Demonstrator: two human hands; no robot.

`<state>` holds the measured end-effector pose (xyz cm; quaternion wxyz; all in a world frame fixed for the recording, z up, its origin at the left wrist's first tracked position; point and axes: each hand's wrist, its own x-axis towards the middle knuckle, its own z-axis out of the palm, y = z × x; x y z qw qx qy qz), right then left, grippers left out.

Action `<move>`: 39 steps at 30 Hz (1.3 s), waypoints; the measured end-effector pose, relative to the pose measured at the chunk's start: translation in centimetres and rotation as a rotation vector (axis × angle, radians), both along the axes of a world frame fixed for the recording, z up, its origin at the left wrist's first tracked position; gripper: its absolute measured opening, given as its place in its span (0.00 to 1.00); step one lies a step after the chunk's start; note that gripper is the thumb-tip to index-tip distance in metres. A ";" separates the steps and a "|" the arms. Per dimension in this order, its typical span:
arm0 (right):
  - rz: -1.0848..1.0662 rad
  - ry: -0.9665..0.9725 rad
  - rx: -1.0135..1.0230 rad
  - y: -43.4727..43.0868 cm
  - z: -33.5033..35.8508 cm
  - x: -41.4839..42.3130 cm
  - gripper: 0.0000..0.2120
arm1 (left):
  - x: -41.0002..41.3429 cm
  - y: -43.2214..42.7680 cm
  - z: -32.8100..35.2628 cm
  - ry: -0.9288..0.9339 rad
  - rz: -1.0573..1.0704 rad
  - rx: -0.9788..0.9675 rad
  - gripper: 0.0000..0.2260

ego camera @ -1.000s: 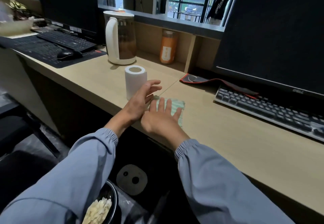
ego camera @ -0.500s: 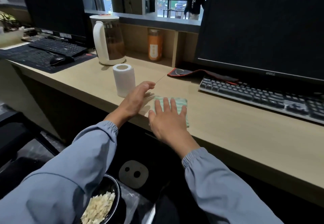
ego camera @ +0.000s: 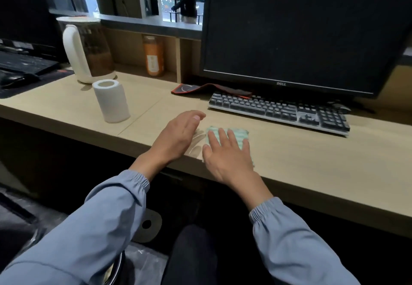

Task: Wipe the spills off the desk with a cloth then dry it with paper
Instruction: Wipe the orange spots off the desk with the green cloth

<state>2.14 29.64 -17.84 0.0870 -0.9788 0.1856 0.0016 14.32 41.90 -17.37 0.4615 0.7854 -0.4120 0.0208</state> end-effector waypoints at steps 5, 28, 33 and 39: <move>-0.068 0.039 -0.003 -4.0 0.3 -3.6 0.29 | -3.4 -3.6 0.4 -0.103 -0.066 0.174 0.17; -0.325 -0.067 -0.254 -18.6 -0.3 -24.4 0.29 | -11.9 -11.1 0.1 -0.300 -0.165 0.301 0.18; -0.448 -0.459 -0.400 -18.9 -3.4 -26.0 0.26 | -11.8 -10.7 -0.2 -0.356 -0.109 0.239 0.17; -0.352 -0.661 -0.473 -16.7 -4.5 -22.1 0.25 | -10.4 -8.2 -1.1 -0.417 -0.006 0.115 0.17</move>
